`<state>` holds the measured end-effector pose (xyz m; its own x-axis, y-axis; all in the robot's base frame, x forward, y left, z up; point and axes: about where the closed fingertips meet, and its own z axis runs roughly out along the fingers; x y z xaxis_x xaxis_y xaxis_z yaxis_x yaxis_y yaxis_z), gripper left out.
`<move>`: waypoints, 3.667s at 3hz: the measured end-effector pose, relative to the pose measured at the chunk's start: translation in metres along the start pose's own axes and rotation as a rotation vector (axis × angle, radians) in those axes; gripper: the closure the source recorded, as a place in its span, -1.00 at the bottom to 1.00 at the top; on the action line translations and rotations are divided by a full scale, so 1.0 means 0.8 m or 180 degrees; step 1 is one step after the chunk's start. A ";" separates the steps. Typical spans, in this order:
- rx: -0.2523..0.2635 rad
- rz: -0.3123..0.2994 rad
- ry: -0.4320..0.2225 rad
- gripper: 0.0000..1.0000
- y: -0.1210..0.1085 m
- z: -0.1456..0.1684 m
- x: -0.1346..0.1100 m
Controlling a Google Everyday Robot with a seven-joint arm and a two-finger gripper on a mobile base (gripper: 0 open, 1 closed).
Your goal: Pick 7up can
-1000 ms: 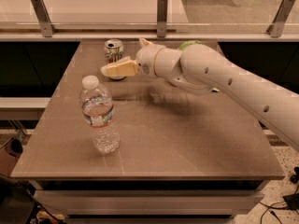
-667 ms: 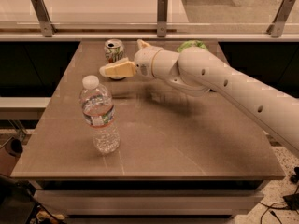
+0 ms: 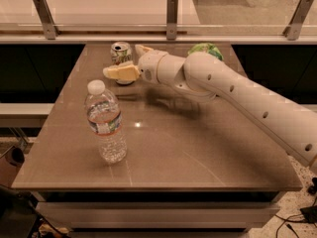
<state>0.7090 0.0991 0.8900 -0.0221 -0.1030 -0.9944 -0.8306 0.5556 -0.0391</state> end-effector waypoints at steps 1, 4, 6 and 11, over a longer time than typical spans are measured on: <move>-0.0052 -0.0021 -0.0049 -0.17 0.002 0.010 -0.001; -0.0081 -0.0020 -0.0047 1.00 0.009 0.015 -0.002; -0.0162 -0.0103 -0.0170 1.00 0.003 -0.004 -0.040; -0.0263 -0.0659 -0.0528 1.00 -0.008 -0.037 -0.171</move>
Offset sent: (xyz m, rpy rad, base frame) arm 0.0025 0.0056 0.0000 0.0068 -0.0091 0.0131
